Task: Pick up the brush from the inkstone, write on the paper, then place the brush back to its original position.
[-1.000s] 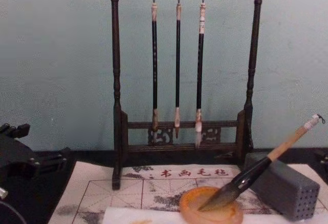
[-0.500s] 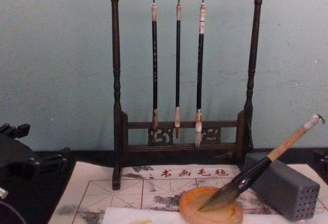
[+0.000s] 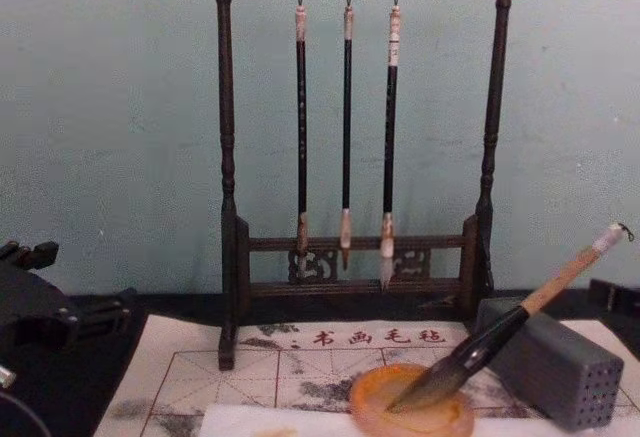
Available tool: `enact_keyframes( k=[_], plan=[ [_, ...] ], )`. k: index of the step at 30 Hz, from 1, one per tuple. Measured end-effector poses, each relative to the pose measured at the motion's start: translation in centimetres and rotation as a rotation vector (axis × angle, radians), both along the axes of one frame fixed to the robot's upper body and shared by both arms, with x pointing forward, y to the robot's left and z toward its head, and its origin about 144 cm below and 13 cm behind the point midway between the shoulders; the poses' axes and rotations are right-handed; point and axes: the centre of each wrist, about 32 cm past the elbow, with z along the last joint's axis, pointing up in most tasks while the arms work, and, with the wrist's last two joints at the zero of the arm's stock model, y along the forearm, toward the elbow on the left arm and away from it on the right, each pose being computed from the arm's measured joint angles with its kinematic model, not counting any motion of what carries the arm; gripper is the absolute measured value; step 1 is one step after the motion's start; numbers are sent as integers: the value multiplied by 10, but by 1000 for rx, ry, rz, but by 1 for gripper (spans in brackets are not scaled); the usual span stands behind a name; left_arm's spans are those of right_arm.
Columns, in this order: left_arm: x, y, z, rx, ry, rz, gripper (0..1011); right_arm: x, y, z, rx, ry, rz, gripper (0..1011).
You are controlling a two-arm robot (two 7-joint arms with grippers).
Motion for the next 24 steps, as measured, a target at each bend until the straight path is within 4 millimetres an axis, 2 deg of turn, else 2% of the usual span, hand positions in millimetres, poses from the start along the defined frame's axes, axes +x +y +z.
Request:
enact_keyframes(
  k=[9, 24],
  plan=[
    [0, 0, 0, 0, 0, 0, 1001, 12, 9, 5, 207, 139, -52, 1002],
    [0, 0, 0, 0, 0, 0, 1001, 33, 23, 11, 365, 216, -111, 1002]
  ],
)
